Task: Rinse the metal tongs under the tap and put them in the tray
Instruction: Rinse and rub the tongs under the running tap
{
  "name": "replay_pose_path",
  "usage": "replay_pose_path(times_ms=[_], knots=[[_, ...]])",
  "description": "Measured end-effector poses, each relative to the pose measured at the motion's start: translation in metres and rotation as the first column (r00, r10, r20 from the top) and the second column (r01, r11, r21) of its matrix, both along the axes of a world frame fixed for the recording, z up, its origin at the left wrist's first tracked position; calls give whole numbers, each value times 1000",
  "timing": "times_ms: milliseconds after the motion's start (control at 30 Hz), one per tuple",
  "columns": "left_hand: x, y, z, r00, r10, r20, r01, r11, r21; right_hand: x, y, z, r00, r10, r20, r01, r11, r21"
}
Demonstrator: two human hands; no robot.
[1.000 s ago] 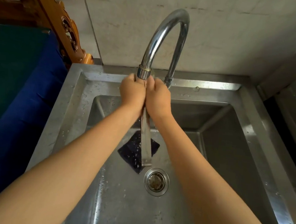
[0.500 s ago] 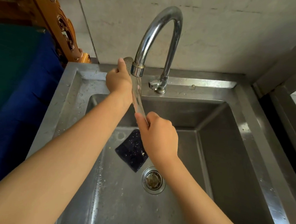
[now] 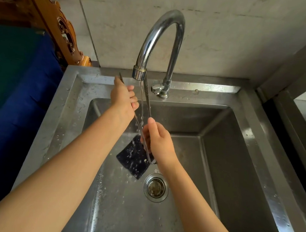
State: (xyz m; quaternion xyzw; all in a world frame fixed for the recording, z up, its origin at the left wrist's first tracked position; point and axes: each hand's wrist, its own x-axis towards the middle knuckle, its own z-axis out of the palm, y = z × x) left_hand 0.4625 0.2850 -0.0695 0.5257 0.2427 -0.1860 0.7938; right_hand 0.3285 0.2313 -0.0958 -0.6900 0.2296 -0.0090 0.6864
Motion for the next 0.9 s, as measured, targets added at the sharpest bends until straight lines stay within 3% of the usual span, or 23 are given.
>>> replay_pose_path(times_ms=[100, 167, 200, 267, 333, 400, 500, 567, 667, 900], knots=[[-2, 3, 0, 996, -1, 90, -13, 988, 151, 5, 3, -4, 998, -40, 45, 48, 983, -175], [-6, 4, -4, 971, -55, 234, -45, 914, 402, 6, 3, -5, 996, -56, 67, 68, 976, -205], [-9, 5, -6, 930, -120, 348, -86, 848, 522, 6, 5, -5, 996, -53, 71, 68, 971, -228], [-18, 5, -8, 830, -239, 504, -130, 795, 592, 6, 9, -7, 997, -33, 68, 52, 950, -307], [-23, 2, -13, 792, -314, 523, -70, 805, 589, 3, 13, -10, 999, -3, 52, 26, 902, -432], [-22, 0, -15, 817, -334, 471, 19, 831, 556, 0, 15, -12, 1000, 6, 22, 7, 834, -552], [-14, -1, -11, 898, -201, 392, 37, 921, 388, -7, 15, -12, 1000, 15, -18, -23, 740, -672], [-7, -2, -6, 928, -157, 337, 8, 915, 403, -10, 16, -11, 999, 17, -42, -42, 701, -712], [-4, -4, 0, 953, -117, 279, 5, 928, 373, -13, 17, -11, 999, -2, -49, -35, 682, -730], [-21, -8, -10, 939, -216, 267, 107, 923, 371, -10, 5, -12, 1000, 18, -8, -18, 715, -699]])
